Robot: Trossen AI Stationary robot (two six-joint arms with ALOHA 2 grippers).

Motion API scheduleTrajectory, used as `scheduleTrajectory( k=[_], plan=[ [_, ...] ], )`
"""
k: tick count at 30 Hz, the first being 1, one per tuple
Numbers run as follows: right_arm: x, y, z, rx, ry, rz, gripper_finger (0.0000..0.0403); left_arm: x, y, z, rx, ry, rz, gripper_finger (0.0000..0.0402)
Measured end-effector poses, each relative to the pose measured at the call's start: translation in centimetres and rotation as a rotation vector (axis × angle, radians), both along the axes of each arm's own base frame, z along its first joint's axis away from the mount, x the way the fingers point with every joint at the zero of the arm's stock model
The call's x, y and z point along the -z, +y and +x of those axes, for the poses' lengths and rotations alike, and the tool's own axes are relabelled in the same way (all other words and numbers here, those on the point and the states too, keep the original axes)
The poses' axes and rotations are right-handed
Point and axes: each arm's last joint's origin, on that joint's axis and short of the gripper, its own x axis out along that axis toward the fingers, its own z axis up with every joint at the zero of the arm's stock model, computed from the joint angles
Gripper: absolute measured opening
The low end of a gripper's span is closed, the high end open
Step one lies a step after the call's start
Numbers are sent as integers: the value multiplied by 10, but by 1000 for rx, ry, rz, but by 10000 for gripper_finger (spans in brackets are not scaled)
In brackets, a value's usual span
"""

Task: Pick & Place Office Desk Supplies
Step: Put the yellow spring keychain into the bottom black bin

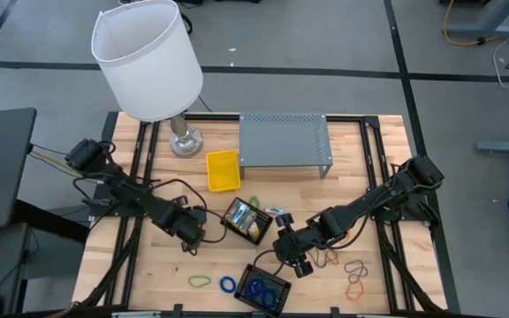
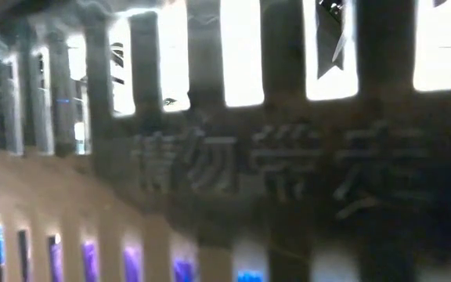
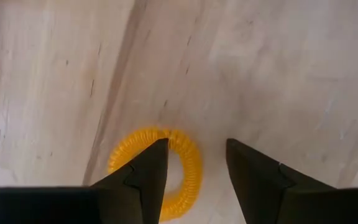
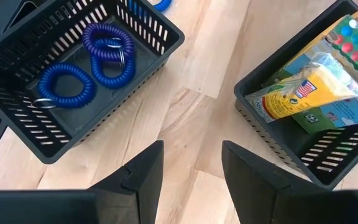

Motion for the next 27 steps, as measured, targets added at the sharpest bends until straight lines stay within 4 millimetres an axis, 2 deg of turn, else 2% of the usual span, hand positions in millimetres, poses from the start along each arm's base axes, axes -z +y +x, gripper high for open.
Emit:
scheduleTrajectory(
  k=[3, 5, 10, 11, 17, 27],
  plan=[
    [0, 0, 0, -1, 1, 2, 169, 2, 1, -2, 5, 7, -4, 159],
    [0, 0, 0, -1, 1, 2, 169, 2, 0, -1, 16, 9, -18, 135],
    [0, 0, 0, -1, 0, 1, 169, 2, -2, -1, 51, 14, -37, 30],
    [0, 0, 0, -1, 0, 1, 169, 2, -2, 0, 55, 11, -37, 21],
    [0, 0, 0, 0, 0, 1, 169, -12, -14, 2, 136, -36, -51, 9],
    [0, 0, 0, 3, -2, -1, 169, -72, -61, 18, 364, -325, -61, 9]
  ],
)
